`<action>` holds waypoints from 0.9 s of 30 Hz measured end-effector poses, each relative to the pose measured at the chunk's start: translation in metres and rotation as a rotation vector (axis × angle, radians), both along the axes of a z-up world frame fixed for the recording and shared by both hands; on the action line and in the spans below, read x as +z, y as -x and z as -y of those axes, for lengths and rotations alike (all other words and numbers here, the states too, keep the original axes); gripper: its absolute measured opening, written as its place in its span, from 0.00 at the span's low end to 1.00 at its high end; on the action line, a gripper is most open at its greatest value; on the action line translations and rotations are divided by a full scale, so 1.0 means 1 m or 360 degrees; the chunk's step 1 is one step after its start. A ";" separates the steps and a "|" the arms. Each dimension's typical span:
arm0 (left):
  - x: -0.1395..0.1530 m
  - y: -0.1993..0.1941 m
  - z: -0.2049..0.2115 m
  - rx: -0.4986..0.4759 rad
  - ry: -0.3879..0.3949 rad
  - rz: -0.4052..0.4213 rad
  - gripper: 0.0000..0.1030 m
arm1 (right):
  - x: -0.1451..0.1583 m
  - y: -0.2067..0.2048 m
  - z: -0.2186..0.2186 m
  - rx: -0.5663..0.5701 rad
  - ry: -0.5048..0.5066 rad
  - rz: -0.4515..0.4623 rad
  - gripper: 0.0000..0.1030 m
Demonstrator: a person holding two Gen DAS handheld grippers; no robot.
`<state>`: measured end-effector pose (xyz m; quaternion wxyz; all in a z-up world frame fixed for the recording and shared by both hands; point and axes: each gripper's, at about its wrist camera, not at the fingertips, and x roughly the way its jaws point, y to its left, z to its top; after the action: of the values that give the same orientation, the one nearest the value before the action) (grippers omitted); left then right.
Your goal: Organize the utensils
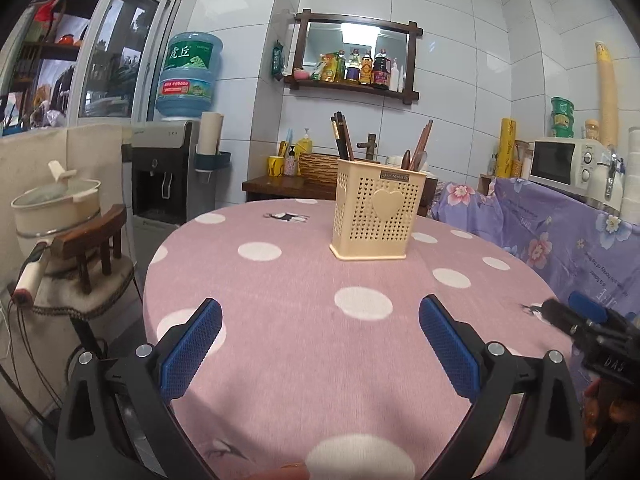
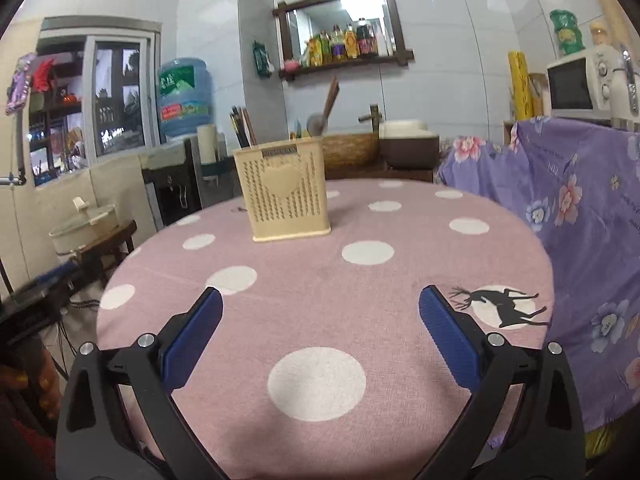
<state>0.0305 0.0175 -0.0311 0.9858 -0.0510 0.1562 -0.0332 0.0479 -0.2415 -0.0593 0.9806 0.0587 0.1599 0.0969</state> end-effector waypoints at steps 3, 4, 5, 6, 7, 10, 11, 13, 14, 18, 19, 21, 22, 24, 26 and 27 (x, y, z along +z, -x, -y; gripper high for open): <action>-0.002 0.007 -0.002 0.0025 -0.0020 0.0007 0.95 | 0.006 0.013 -0.004 -0.0001 -0.0016 0.0043 0.94; -0.002 0.009 -0.004 0.0031 -0.0022 0.0016 0.95 | 0.008 0.016 -0.006 0.0003 -0.0013 0.0060 0.94; -0.002 0.011 -0.005 0.0034 -0.0019 0.0023 0.95 | 0.010 0.017 -0.008 0.0007 -0.0011 0.0071 0.94; -0.001 0.011 -0.006 0.0037 -0.0015 0.0025 0.95 | 0.012 0.018 -0.010 0.0014 -0.0008 0.0081 0.94; -0.001 0.012 -0.007 0.0039 -0.0011 0.0028 0.95 | 0.013 0.020 -0.012 0.0026 -0.0003 0.0089 0.94; -0.001 0.017 -0.006 0.0037 -0.0016 0.0047 0.95 | 0.016 0.025 -0.019 0.0044 0.0034 0.0116 0.94; -0.002 0.019 -0.005 0.0038 -0.0023 0.0052 0.95 | 0.016 0.026 -0.020 0.0043 0.0048 0.0123 0.94; -0.002 0.021 -0.004 0.0037 -0.0024 0.0059 0.95 | 0.017 0.028 -0.022 0.0042 0.0067 0.0137 0.94; -0.002 0.021 -0.005 0.0036 -0.0017 0.0060 0.95 | 0.017 0.028 -0.021 0.0041 0.0068 0.0139 0.94; 0.000 0.023 -0.004 0.0045 -0.0013 0.0065 0.95 | 0.018 0.028 -0.019 0.0034 0.0056 0.0136 0.94; 0.000 0.023 -0.004 0.0045 -0.0014 0.0065 0.95 | 0.018 0.028 -0.018 0.0033 0.0053 0.0136 0.94; 0.000 0.023 -0.003 0.0041 -0.0017 0.0068 0.95 | 0.018 0.027 -0.017 0.0028 0.0047 0.0137 0.94; 0.001 0.023 -0.003 0.0040 -0.0020 0.0069 0.95 | 0.018 0.027 -0.017 0.0028 0.0043 0.0136 0.94; 0.001 0.024 -0.002 0.0037 -0.0024 0.0074 0.95 | 0.019 0.026 -0.017 0.0030 0.0044 0.0135 0.94; 0.001 0.025 -0.002 0.0033 -0.0021 0.0078 0.95 | 0.019 0.026 -0.017 0.0028 0.0048 0.0135 0.94; 0.001 0.025 -0.001 0.0033 -0.0023 0.0079 0.95 | 0.019 0.026 -0.017 0.0027 0.0047 0.0133 0.94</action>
<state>0.0051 0.0189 -0.0298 0.9900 -0.0446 0.1315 -0.0232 0.0219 -0.2247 -0.0404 0.9863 0.0389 0.1207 0.1052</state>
